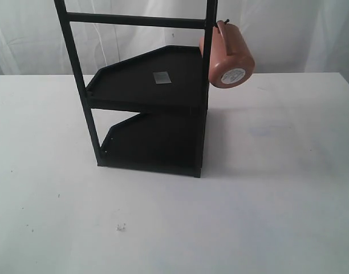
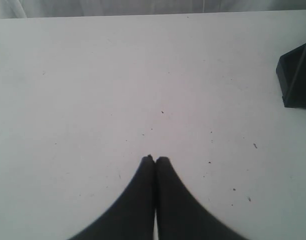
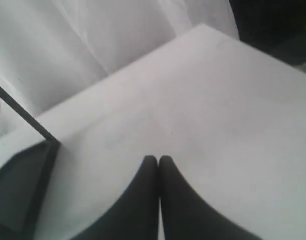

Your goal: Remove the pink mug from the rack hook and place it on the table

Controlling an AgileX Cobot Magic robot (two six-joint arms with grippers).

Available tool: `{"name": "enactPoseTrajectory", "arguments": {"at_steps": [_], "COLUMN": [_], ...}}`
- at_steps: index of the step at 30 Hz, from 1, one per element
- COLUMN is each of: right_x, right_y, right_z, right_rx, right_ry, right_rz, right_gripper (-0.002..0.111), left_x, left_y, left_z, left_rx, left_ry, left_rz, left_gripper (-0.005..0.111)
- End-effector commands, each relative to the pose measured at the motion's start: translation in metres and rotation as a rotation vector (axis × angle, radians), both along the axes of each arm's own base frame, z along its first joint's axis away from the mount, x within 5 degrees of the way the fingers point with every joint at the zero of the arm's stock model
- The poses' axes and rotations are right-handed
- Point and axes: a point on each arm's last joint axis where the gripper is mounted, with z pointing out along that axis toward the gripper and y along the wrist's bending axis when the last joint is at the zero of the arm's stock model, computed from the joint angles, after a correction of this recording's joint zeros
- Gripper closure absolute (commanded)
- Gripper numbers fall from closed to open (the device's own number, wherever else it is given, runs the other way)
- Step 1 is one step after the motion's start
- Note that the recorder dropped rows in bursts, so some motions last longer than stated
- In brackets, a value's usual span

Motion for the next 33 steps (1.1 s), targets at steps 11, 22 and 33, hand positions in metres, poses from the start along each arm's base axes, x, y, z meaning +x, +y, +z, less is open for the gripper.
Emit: {"name": "enactPoseTrajectory", "arguments": {"at_steps": [11,22,33], "right_x": [0.119,0.178,0.178], "right_y": [0.047,0.082,0.098], "right_z": [0.110,0.144,0.159], "right_rx": [-0.443,-0.413,-0.471], "right_ry": [0.562,0.130,0.063], "right_rz": [0.541,0.724,0.864], "right_gripper": [0.108,0.108,0.090], "left_x": [0.000,0.000,0.000], "left_y": [0.000,0.000,0.000], "left_z": [-0.001,-0.001,-0.001], "left_rx": [-0.003,-0.003,-0.003], "left_ry": [-0.004,-0.004,-0.004], "left_rz": [-0.004,-0.004,-0.004], "left_gripper": [0.107,0.107,0.107]}}
